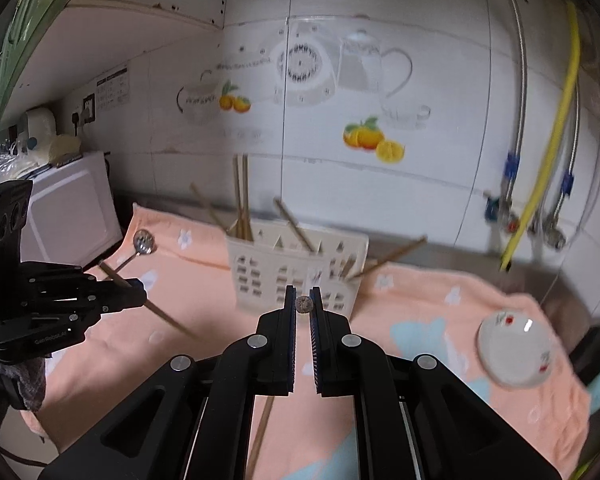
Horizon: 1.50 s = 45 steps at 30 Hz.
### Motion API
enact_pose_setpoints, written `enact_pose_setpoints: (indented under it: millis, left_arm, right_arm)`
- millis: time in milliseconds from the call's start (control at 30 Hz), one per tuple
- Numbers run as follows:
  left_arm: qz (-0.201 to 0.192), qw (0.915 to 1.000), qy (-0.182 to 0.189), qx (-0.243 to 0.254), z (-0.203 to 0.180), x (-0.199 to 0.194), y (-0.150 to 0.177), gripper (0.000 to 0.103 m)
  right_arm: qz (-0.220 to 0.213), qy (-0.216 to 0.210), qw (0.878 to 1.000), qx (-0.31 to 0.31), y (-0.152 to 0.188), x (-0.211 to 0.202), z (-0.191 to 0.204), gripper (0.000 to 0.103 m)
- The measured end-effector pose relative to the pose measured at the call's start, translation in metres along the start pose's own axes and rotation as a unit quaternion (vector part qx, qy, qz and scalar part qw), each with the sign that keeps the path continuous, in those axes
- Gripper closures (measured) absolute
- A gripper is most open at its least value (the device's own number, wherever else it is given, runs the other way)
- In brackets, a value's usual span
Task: Organize utensils
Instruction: 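Lift the left tool's chopstick over the holder while the right tool carries its chopstick, then open the left tool over the holder while the right tool drops its chopstick in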
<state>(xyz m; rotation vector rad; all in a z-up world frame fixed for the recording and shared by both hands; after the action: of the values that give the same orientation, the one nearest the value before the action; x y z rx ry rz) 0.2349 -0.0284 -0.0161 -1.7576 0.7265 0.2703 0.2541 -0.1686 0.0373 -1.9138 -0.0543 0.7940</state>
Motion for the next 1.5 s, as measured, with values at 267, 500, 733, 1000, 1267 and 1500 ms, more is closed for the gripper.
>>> enact_pose_setpoints:
  millis: [267,500,733,1000,1267,1500]
  left_arm:
    - [-0.03,0.9993,0.004,0.02,-0.01,-0.011,-0.058,0.097]
    - [-0.078,0.9965,0.007,0.029,-0.021,-0.028,-0.117,0.097]
    - [-0.112,0.9934,-0.002,0.022,-0.017,-0.033,-0.168,0.097]
    - [-0.115,0.9934,-0.006,-0.005,0.003,-0.01,-0.192,0.097]
    - [-0.113,0.9931,-0.018,-0.025,0.02,0.022,-0.195,0.097]
    - [-0.071,0.9962,-0.029,-0.041,0.036,0.056,-0.171,0.097]
  right_arm:
    - [-0.011,0.024,0.999,-0.027,-0.049,-0.009,-0.033,0.097]
    - [-0.004,0.034,0.999,-0.037,-0.066,0.004,-0.044,0.097]
    - [-0.027,0.035,0.999,-0.015,-0.089,0.013,-0.056,0.096]
    - [-0.021,0.033,0.999,-0.016,-0.098,0.041,-0.058,0.096]
    - [0.018,0.014,1.0,-0.004,-0.073,0.077,-0.057,0.096]
    - [0.031,0.007,0.999,0.007,-0.056,0.089,-0.056,0.096]
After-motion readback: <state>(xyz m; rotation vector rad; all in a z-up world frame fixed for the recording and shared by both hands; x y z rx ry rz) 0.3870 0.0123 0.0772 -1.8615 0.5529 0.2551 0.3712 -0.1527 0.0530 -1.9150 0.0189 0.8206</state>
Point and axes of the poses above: each gripper's, at about its wrist camera, not at the fingertips, and x roughly the way its jaws point, z to its left, y to its underside, the point moved 10 cm from there along x, roughly the way its jaws point, and after that the axes turned 14 degrees about -x, right-handed, at the moved point
